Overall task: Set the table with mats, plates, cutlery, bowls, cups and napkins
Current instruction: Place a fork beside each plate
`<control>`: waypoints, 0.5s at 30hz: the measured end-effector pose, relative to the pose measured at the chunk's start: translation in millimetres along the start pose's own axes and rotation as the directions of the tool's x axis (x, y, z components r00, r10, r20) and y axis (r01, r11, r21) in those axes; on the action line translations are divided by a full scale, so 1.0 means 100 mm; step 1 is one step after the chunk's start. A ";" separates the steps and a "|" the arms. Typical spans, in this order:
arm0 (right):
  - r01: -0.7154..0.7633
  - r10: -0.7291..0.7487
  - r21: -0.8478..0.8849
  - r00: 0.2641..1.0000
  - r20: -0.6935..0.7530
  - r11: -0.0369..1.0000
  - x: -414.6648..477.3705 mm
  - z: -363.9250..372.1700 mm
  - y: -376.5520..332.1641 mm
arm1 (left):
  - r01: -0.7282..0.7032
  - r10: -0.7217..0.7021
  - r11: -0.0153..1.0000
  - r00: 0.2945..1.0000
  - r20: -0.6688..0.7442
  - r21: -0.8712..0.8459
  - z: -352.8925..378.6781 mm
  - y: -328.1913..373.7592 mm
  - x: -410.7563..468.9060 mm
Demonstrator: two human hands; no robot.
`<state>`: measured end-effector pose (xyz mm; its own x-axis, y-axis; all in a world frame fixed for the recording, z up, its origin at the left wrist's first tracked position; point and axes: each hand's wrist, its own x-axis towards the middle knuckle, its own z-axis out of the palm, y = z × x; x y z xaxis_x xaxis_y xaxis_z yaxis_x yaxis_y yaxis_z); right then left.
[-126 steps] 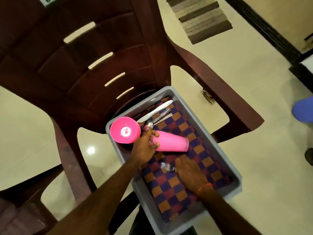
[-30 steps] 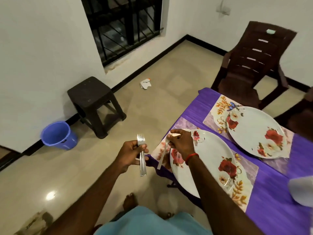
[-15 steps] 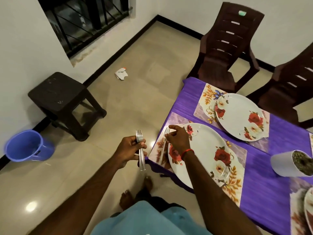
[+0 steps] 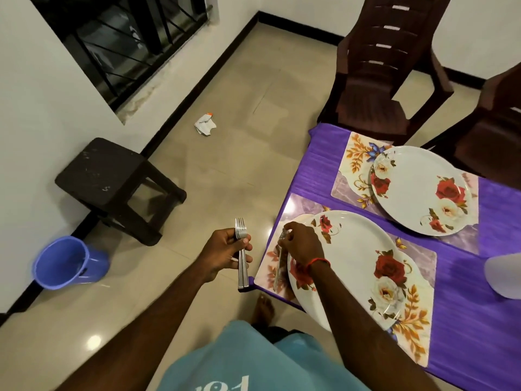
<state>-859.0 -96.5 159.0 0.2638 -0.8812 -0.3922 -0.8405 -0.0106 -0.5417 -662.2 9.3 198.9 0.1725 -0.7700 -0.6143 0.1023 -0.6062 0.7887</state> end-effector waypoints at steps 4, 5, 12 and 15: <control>0.052 -0.050 -0.097 0.998 0.024 0.994 0.04 -0.02 0.05 | 0.023 -0.022 0.999 1.000 -0.007 0.048 0.04 0.00 0.08; 0.065 -0.062 -0.113 0.998 0.028 0.992 0.04 -0.04 0.07 | 0.027 -0.027 0.998 1.000 -0.009 0.054 0.05 0.00 0.10; 0.125 -0.125 -0.159 0.992 0.007 0.979 0.09 -0.04 0.14 | 0.054 -0.052 0.995 0.998 -0.017 0.082 0.11 0.00 0.20; 0.143 -0.144 -0.157 0.990 0.003 0.977 0.08 -0.03 0.15 | 0.061 -0.061 0.992 0.998 -0.003 0.114 0.14 0.03 0.26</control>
<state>-870.6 -105.2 149.5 0.3835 -0.8691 -0.3124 -0.8581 -0.2102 -0.4685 -671.1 -15.0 185.1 0.1684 -0.7308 -0.6615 0.0001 -0.6711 0.7414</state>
